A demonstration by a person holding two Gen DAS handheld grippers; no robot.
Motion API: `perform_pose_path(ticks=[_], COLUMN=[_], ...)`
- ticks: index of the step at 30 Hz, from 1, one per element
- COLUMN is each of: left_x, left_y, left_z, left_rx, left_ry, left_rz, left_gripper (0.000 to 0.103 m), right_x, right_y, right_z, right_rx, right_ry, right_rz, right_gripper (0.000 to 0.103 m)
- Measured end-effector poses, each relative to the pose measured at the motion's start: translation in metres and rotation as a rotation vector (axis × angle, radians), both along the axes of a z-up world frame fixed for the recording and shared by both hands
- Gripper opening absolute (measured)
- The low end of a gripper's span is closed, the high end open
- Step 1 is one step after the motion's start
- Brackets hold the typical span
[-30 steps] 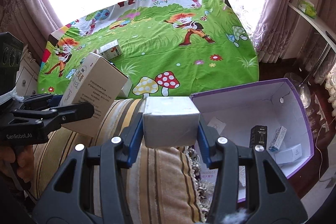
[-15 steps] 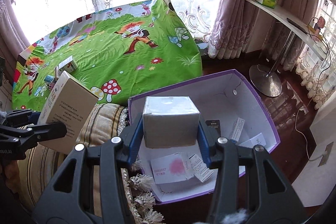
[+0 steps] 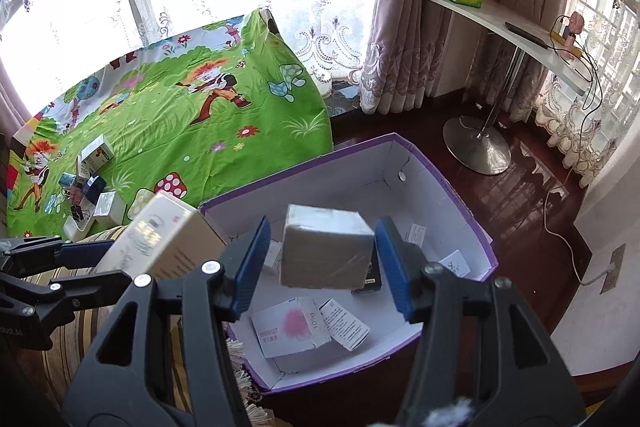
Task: Organize rigid objects
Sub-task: 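Open both tools to drop the boxes into the storage box, then move both open tools back toward the items on the bed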
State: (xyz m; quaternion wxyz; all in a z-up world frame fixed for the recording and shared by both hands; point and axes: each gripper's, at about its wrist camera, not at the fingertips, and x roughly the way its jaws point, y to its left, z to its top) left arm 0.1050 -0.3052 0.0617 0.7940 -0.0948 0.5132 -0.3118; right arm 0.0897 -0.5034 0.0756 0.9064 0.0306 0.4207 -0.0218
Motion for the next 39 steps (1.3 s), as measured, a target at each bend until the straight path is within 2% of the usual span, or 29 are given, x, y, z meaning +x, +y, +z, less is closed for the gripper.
perform_pose_path(ticks=[11,21,32,39], left_x=[0.000,0.002,0.006,0.010], left_y=[0.005,0.023,0.060,0.099], left_z=[0.004,0.007,0.000,-0.004], left_rx=[-0.003,-0.006,-0.004,-0.005], left_ry=[-0.011,-0.017,-0.005,0.008], left_rz=[0.011,0.060,0.140,0.223], left_gripper=[0.057,0.057,0.057,0.057], right_x=[0.001,0.000,0.003,0.006], right_y=[0.000,0.006,0.037,0.058], right_z=[0.001,0.004,0.003,0.000], right_rx=[0.011,0.020,-0.043,-0.030], right_ry=[-0.008,-0.014,-0.003,0.009], right_rz=[0.005,0.026,0.093,0.152], right_gripper=[0.072,0.072,0.072,0.072])
